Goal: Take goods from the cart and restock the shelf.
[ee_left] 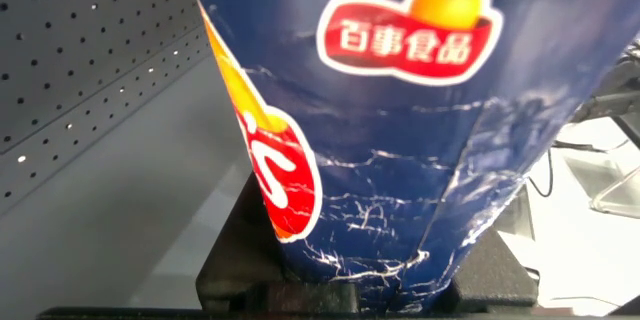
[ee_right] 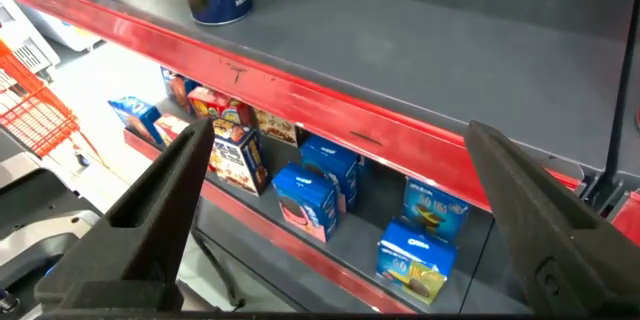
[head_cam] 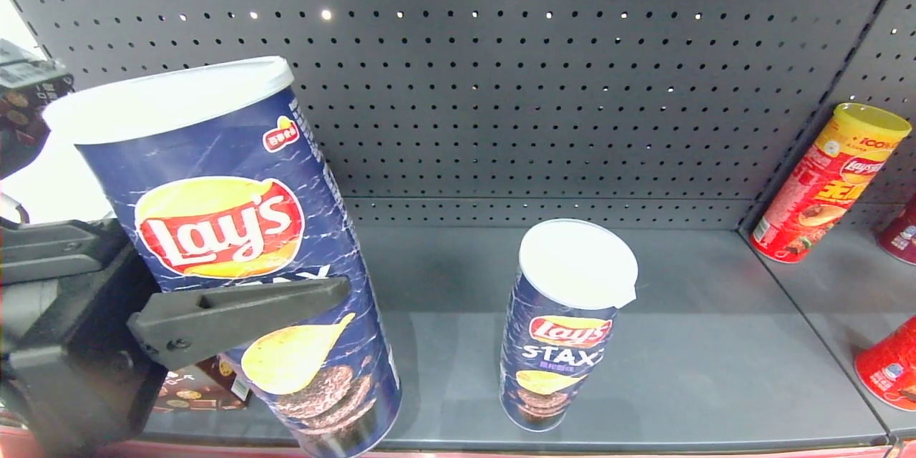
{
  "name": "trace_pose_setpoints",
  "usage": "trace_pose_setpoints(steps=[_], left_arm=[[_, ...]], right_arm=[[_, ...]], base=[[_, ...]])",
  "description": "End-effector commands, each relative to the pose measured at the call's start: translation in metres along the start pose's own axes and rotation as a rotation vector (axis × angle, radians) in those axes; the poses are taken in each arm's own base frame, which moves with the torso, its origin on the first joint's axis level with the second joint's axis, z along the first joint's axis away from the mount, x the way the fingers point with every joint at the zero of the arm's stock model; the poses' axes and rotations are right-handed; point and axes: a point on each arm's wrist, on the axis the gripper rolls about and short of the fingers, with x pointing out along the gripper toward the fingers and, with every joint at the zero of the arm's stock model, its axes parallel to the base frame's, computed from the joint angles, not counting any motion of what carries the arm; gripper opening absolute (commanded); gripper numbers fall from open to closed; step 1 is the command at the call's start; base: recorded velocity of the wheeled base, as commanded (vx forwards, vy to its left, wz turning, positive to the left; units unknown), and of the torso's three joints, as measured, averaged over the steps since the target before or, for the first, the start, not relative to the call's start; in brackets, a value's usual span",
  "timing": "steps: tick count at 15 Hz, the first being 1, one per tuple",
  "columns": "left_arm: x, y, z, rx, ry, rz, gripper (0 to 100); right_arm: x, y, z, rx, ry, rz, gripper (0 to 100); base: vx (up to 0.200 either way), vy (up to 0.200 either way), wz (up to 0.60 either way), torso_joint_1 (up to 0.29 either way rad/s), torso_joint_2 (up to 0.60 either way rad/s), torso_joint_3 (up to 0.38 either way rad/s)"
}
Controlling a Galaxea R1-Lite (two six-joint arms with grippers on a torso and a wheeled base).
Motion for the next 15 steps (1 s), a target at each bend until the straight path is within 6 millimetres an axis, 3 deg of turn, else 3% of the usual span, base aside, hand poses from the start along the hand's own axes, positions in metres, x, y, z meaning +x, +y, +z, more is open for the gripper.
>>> trace_pose_setpoints(steps=[1, 5, 7, 10, 15], left_arm=[[0.005, 0.006, 0.0, -0.005, 0.006, 0.004, 0], [0.034, 0.035, 0.006, 0.016, 0.025, -0.001, 0], [0.044, 0.049, -0.004, 0.031, 0.057, 0.023, 0], [0.072, 0.07, -0.025, 0.089, 0.123, 0.351, 0], [0.111, 0.084, -0.032, 0.121, 0.021, 0.253, 0]], right_arm=[[0.0, 0.0, 0.0, 0.0, 0.002, 0.001, 100], [0.0, 0.0, 0.0, 0.0, 0.002, -0.001, 100], [0.0, 0.0, 0.0, 0.0, 0.002, 0.001, 100], [0.0, 0.0, 0.0, 0.0, 0.002, 0.001, 100], [0.0, 0.0, 0.0, 0.0, 0.002, 0.001, 100]], base=[[0.0, 0.0, 0.0, 0.0, 0.0, 0.0], [0.0, 0.0, 0.0, 0.0, 0.0, 0.0], [0.0, 0.0, 0.0, 0.0, 0.0, 0.0], [0.0, 0.0, 0.0, 0.0, 0.0, 0.0], [0.0, 0.0, 0.0, 0.0, 0.0, 0.0]])
